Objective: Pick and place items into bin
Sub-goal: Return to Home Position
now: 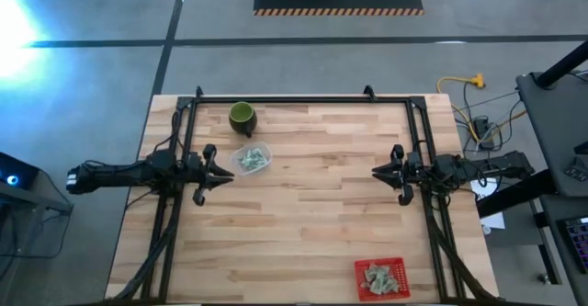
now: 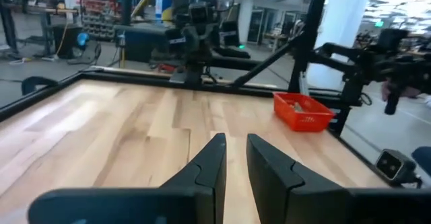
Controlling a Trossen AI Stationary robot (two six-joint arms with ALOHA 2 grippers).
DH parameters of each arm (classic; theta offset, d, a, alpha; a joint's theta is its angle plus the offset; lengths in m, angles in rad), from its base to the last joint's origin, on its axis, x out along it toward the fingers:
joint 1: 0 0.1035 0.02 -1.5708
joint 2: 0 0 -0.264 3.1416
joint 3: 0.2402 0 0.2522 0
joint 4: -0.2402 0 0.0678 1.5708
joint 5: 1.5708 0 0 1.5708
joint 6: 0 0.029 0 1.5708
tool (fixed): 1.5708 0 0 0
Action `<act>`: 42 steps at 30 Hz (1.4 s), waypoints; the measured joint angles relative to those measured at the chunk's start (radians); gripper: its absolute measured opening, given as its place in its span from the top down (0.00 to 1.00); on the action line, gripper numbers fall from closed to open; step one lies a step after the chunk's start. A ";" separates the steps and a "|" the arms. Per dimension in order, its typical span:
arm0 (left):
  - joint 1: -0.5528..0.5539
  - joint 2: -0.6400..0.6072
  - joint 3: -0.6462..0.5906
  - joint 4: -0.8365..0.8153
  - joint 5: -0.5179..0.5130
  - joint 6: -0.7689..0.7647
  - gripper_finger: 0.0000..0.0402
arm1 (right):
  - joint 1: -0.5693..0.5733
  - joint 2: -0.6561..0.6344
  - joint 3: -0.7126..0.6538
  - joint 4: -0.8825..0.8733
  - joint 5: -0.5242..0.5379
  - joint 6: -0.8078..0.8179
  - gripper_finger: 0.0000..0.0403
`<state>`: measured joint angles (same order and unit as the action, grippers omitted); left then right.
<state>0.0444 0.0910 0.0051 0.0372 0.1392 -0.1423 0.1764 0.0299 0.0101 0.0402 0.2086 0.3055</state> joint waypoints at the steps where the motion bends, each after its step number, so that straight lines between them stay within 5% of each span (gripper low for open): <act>1: 0.000 0.003 0.000 -0.001 -0.004 0.001 0.90 | 0.000 0.000 0.000 0.000 0.000 -0.001 0.83; 42: 0.000 0.083 0.000 0.005 -0.001 -0.008 0.90 | 0.000 0.000 0.000 0.000 0.000 -0.002 0.83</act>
<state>0.0441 0.1741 0.0051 0.0425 0.1383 -0.1500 0.1764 0.0299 0.0098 0.0402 0.2085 0.3031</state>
